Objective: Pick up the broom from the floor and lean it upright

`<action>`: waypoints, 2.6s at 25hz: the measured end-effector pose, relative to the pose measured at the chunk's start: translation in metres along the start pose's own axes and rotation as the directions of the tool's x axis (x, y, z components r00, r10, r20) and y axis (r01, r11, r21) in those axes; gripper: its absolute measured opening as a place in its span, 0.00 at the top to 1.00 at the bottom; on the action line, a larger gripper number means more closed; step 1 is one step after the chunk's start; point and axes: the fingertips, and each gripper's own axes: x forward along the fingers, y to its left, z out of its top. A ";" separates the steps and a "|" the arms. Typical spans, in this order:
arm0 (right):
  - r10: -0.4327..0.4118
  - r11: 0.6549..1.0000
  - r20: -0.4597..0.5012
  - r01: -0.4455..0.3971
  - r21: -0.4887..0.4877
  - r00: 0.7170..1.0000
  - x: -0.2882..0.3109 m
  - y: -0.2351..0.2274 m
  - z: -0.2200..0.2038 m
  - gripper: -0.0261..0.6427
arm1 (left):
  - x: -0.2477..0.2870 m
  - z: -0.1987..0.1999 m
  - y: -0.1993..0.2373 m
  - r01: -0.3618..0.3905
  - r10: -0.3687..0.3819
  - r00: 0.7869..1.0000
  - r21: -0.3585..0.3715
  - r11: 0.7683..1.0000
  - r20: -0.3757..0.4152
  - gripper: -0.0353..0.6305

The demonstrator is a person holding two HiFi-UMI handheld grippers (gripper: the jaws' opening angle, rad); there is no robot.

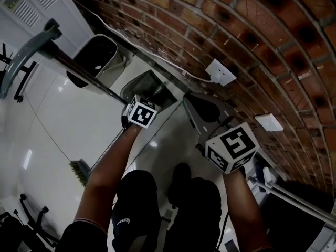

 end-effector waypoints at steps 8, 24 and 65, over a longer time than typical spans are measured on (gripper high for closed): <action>-0.070 0.992 -0.035 0.073 0.101 0.997 -0.044 0.035 0.051 0.95 | -0.136 0.046 -0.035 0.020 -0.023 0.990 0.022 1.000 0.137 0.81; -0.171 0.961 -0.109 0.190 0.199 0.979 -0.128 0.142 0.168 0.95 | -0.383 0.087 -0.050 0.044 -0.056 0.973 0.056 0.997 0.224 0.81; -0.342 0.909 0.000 0.330 0.255 0.940 -0.370 0.030 0.242 0.95 | -0.395 0.344 -0.243 0.143 -0.136 0.912 0.009 0.990 0.388 0.82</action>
